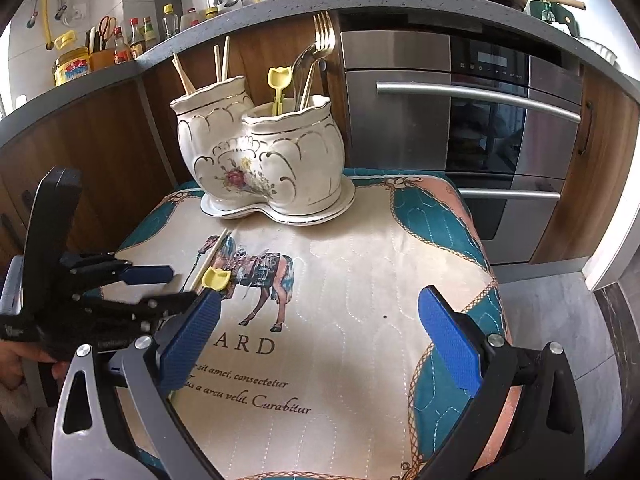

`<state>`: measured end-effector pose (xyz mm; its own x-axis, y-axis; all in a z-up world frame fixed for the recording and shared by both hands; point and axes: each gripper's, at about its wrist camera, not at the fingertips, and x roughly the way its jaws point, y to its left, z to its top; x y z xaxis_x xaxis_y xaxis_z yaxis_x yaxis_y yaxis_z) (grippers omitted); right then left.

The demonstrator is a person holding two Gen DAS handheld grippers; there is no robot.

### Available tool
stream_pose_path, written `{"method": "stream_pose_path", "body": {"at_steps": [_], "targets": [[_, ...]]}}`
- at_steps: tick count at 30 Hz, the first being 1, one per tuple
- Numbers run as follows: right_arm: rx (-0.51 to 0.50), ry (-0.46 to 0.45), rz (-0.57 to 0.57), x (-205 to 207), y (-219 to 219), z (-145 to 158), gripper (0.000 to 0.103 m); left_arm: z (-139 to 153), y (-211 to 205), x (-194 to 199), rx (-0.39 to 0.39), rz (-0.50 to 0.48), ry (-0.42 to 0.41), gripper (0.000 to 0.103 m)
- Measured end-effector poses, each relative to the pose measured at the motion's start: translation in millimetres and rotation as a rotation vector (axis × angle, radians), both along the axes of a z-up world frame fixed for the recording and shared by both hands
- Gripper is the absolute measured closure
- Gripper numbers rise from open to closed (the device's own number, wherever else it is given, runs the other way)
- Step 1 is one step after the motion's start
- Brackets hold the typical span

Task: Organize utensils
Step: 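Grasp the last chopstick with the left tool while the right tool grasps the yellow tulip spoon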

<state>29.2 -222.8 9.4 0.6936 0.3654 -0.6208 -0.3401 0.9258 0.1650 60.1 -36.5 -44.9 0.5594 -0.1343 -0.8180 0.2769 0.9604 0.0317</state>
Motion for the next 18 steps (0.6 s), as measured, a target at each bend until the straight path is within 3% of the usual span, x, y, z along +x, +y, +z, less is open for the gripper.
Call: {"method": "stream_pose_path", "body": {"at_steps": [2, 4, 9, 14, 18], "targets": [[-0.002, 0.003, 0.010, -0.3, 3.2, 0.0, 0.005, 1.0, 3.4, -0.2, 0.009, -0.023, 0.005, 0.089], [-0.005, 0.008, 0.027, -1.4, 7.9, 0.0, 0.005, 1.3, 9.2, -2.7, 0.030, -0.038, 0.001, 0.097], [-0.036, 0.034, 0.091, -3.7, 33.4, -2.9, 0.005, 1.2, 32.9, -13.9, 0.026, -0.027, 0.001, 0.098], [-0.087, 0.087, 0.171, -6.4, 69.0, -11.8, 0.016, 2.1, 51.7, -29.9, -0.008, -0.020, 0.003, 0.098], [-0.143, 0.142, 0.217, -6.4, 95.4, -21.4, 0.045, 1.3, 54.0, -36.3, -0.015, -0.019, -0.006, 0.098]]}}
